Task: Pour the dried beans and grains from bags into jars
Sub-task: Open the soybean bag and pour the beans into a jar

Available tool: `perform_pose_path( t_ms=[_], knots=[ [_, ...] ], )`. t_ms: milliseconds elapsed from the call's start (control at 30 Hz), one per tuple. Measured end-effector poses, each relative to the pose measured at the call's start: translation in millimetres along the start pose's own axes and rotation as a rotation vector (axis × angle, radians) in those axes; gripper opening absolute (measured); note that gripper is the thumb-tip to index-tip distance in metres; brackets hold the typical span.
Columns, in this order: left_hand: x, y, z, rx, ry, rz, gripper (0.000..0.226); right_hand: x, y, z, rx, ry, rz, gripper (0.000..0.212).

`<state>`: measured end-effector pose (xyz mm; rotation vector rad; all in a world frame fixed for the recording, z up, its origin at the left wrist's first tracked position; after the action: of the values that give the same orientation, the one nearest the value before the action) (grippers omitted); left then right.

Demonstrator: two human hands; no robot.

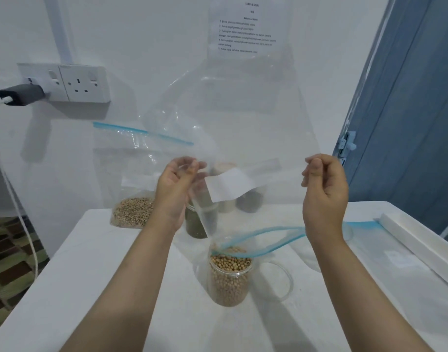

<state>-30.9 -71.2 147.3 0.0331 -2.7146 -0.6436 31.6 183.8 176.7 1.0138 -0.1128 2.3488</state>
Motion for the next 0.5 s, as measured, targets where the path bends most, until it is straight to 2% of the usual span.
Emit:
perform_pose_path(
  t_ms=[267, 500],
  knots=[
    [-0.9, 21.1, -11.7, 0.054, 0.072, 0.018, 0.007, 4.5, -8.2, -8.3, 0.002, 0.039, 0.026, 0.019],
    [-2.9, 32.4, -14.4, 0.087, 0.067, 0.036, 0.006, 10.0, -12.9, -6.0, 0.009, 0.020, 0.006, 0.018]
  ],
)
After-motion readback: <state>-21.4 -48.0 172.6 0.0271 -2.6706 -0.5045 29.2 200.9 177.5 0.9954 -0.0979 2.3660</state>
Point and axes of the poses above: each hand's wrist, its own x-axis towards the middle knuckle, its own y-axis out of the palm, z = x × y, the point moved 5 cm from there along x, towards the middle knuckle
